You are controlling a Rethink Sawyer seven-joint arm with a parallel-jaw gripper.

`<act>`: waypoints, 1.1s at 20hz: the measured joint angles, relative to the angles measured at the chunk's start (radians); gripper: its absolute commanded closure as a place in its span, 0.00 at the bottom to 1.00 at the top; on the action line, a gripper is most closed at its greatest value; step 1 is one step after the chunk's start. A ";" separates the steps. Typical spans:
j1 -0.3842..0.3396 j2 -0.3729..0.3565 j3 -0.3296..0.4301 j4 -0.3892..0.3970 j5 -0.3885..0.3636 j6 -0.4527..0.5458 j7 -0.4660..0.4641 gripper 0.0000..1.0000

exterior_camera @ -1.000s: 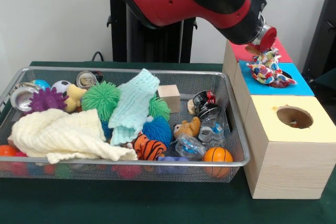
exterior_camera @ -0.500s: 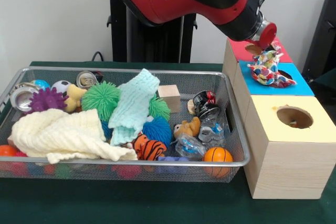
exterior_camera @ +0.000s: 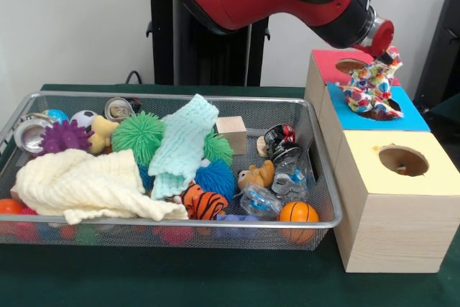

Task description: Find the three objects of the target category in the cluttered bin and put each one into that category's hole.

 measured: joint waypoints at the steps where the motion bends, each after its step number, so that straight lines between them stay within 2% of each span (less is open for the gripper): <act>1: -0.002 0.000 0.005 0.001 0.000 0.000 0.000 1.00; 12: -0.044 0.003 0.109 0.002 0.000 0.000 0.000 1.00; 17: -0.140 0.091 0.228 -0.004 -0.005 0.000 -0.003 1.00; 22: -0.269 0.262 0.353 -0.017 -0.041 0.000 -0.039 1.00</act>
